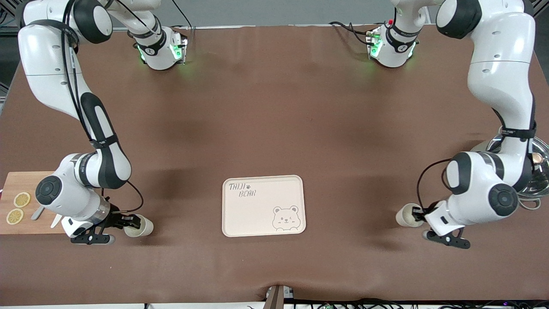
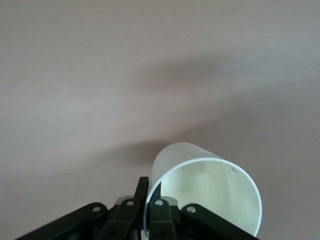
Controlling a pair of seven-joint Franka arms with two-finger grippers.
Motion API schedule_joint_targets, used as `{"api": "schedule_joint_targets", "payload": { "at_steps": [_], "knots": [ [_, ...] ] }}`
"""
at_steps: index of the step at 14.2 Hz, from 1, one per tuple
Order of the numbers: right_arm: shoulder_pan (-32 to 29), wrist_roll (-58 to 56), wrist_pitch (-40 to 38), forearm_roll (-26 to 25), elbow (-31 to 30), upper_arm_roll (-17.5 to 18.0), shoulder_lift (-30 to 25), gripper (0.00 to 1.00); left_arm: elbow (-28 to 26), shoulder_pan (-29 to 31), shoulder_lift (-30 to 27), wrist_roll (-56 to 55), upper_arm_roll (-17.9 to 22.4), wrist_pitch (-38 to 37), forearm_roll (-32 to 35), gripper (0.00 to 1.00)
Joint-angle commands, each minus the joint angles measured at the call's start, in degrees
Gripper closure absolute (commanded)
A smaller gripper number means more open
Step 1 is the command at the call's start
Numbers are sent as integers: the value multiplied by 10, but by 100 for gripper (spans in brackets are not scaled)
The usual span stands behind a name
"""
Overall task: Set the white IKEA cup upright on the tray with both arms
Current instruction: 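Carry both white cups toward the bear tray with both grippers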
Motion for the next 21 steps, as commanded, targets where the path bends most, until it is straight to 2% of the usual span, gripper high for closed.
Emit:
{"api": "schedule_joint_targets", "payload": {
  "at_steps": [1, 4, 11, 14, 18, 21],
  "knots": [
    [2, 8, -2, -10, 14, -1, 8, 76, -6, -36, -15, -74, 7, -20, -6, 100],
    [2, 8, -2, -10, 14, -1, 9, 100, -5, -64, -15, -145, 6, -30, -8, 100],
    [2, 8, -13, -8, 24, -1, 8, 100, -1, -161, -14, -342, 9, -45, -9, 100],
    [2, 11, -84, -1, 64, 1, 6, 100, 9, -208, -13, -424, 12, -45, -9, 100],
    [30, 93, -150, -1, 104, 3, 3, 100, 35, -252, -6, -481, 13, -37, -8, 100],
    [63, 175, -164, -2, 111, 2, 0, 100, 36, -273, 5, -507, 14, 13, -9, 100]
  ]
}}
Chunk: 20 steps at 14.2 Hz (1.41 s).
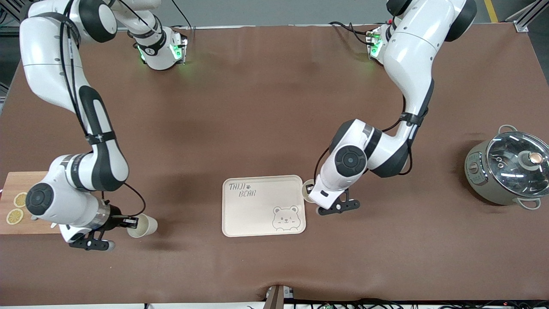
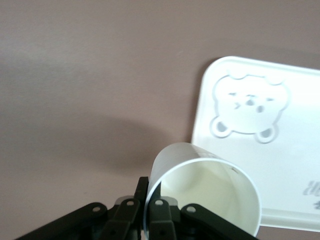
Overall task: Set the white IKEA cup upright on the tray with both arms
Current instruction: 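Carry both white cups toward the bear tray with both grippers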
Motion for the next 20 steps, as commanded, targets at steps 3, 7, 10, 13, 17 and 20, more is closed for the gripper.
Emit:
{"api": "schedule_joint_targets", "payload": {
  "at_steps": [3, 7, 10, 13, 17, 20],
  "knots": [
    [60, 137, -18, -3, 12, -2, -2, 100, 9, -31, 24, -49, 11, 53, -9, 100],
    [122, 264, -18, -5, 17, -4, -2, 100, 9, -46, 48, -88, 11, 83, -9, 100],
    [162, 333, -11, -9, 17, -5, 1, 100, 9, -51, 55, -92, 12, 87, -9, 100],
    [184, 370, 3, -10, 17, -6, 3, 100, 9, -52, 57, -92, 12, 89, -9, 100],
    [212, 403, 41, -15, 16, -8, 21, 100, 9, -52, 57, -92, 12, 91, -8, 0],
    [219, 423, 55, -30, 15, -8, 34, 100, 8, -51, 52, -90, 13, 84, -7, 0]
  ]
}}
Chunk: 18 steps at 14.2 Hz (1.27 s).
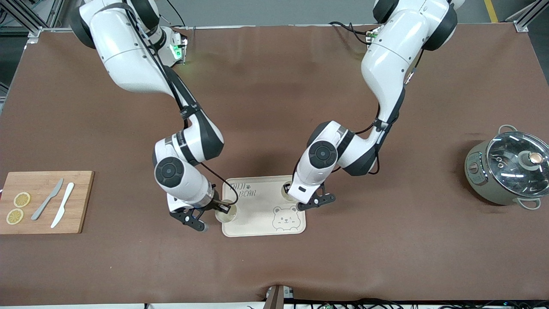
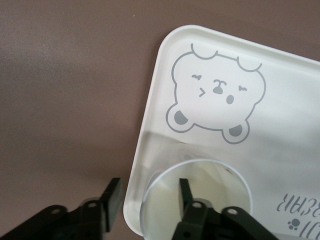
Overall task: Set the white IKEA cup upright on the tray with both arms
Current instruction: 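Set both cups upright on the tray and open both grippers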
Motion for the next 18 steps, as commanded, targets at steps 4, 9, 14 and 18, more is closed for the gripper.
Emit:
{"api": "schedule_joint_targets", "payload": {
  "at_steps": [4, 9, 14, 18],
  "knots": [
    [15, 24, 32, -15, 4, -5, 24, 100, 7, 0, -20, 13, 15, -55, -4, 0],
    [20, 35, 44, -16, 4, -5, 32, 100, 7, 5, -67, 26, 19, -129, -4, 0],
    [18, 33, 42, -27, 5, -5, 28, 0, 2, 35, -142, 63, 22, -171, -1, 0],
    [8, 13, 20, -28, 7, -5, 4, 0, -3, 83, -197, 113, 23, -251, -1, 0]
  ]
}}
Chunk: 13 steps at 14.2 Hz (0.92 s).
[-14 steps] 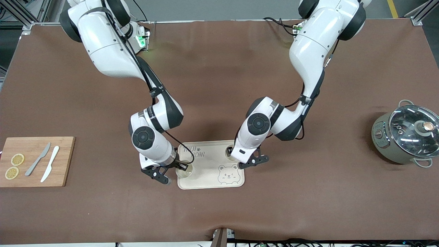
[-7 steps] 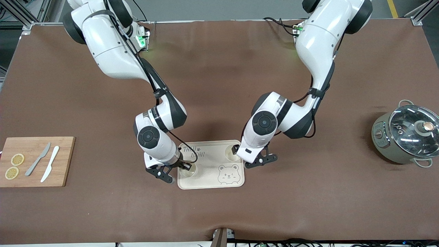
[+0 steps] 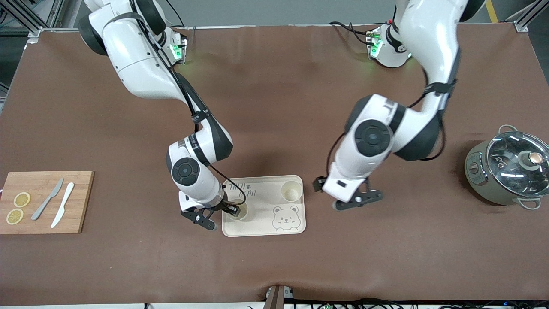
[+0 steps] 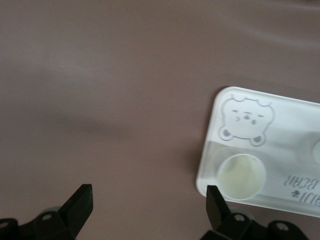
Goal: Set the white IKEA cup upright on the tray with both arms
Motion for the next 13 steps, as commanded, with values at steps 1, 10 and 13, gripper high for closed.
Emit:
{"api": "schedule_joint_targets", "payload": {
  "at_steps": [1, 10, 13],
  "knots": [
    [-8, -11, -43, -9, 3, 3, -25, 0, -22, 28, -50, 14, 0, -39, 3, 0],
    [-63, -107, -425, 66, -10, 7, -307, 0, -75, 115, -158, 196, -5, -115, 8, 0],
    [-83, -151, -468, 61, -89, 3, -418, 0, -101, 145, -191, 259, -6, -116, 6, 0]
  ]
}}
